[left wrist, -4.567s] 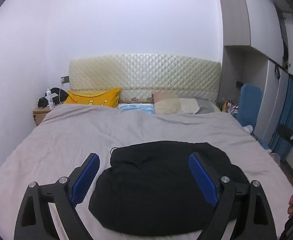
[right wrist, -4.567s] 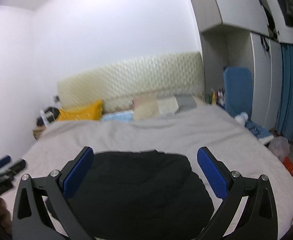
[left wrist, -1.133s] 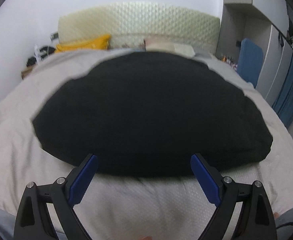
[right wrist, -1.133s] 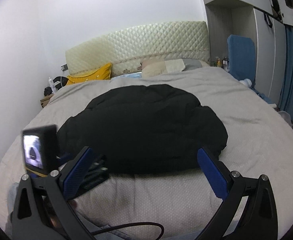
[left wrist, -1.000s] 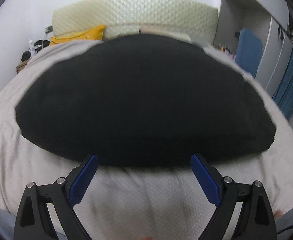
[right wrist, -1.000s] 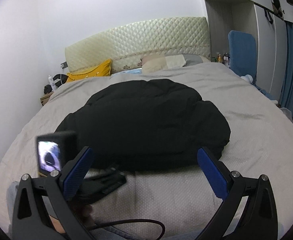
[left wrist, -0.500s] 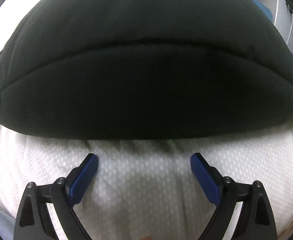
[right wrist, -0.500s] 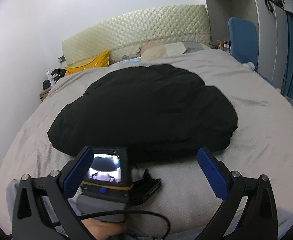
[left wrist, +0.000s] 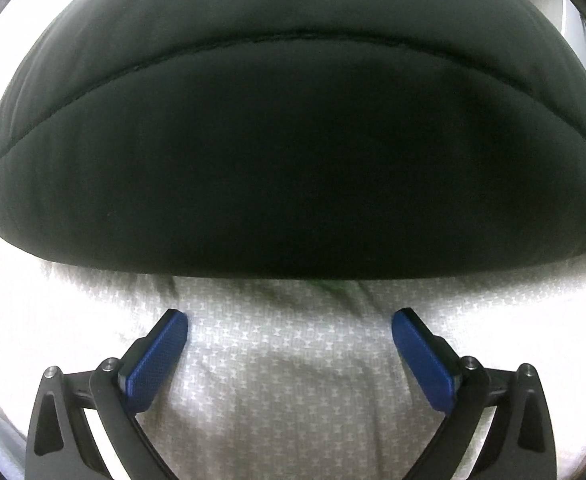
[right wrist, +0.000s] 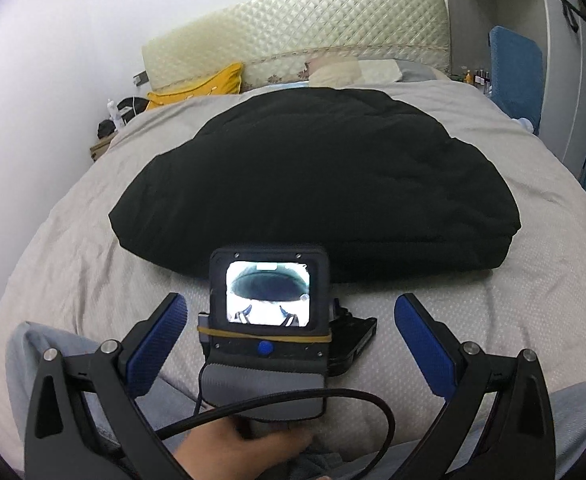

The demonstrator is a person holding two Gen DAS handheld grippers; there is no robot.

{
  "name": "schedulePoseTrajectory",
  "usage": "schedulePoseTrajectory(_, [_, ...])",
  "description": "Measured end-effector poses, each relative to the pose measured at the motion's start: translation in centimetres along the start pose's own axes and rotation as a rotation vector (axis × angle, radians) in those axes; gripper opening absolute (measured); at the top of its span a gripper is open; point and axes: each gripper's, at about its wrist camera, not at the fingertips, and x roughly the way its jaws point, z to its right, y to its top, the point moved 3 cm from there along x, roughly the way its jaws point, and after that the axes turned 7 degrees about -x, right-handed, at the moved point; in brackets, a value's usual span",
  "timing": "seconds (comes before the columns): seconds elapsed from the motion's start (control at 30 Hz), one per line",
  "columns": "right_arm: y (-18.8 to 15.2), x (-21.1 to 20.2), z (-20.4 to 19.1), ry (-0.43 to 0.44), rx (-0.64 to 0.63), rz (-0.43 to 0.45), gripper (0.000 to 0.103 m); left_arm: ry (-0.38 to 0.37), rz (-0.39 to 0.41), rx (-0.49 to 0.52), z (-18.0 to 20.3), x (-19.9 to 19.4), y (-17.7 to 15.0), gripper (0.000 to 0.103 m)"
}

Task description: Fold large clothes

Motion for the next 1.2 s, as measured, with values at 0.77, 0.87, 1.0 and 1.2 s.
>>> schedulePoseTrajectory(0.77, [-1.9,2.1,0.1,-0.101,-0.002,-0.050,0.103,-0.002,0.001,-0.001,-0.5,0.0,0.0,0.103])
schedulePoseTrajectory(0.87, [-1.9,2.2,-0.3,-0.098,-0.011,-0.053,0.103,-0.002,0.001,-0.001,-0.5,0.0,0.0,0.103])
schedulePoseTrajectory(1.0, [-2.1,2.5,-0.7,-0.095,-0.030,-0.062,0.103,-0.002,0.001,-0.001,-0.5,-0.1,0.0,0.103])
schedulePoseTrajectory(1.2, [-2.1,3.0,-1.1,-0.098,-0.041,-0.081,0.103,-0.002,0.001,-0.001,-0.4,-0.1,0.1,0.103])
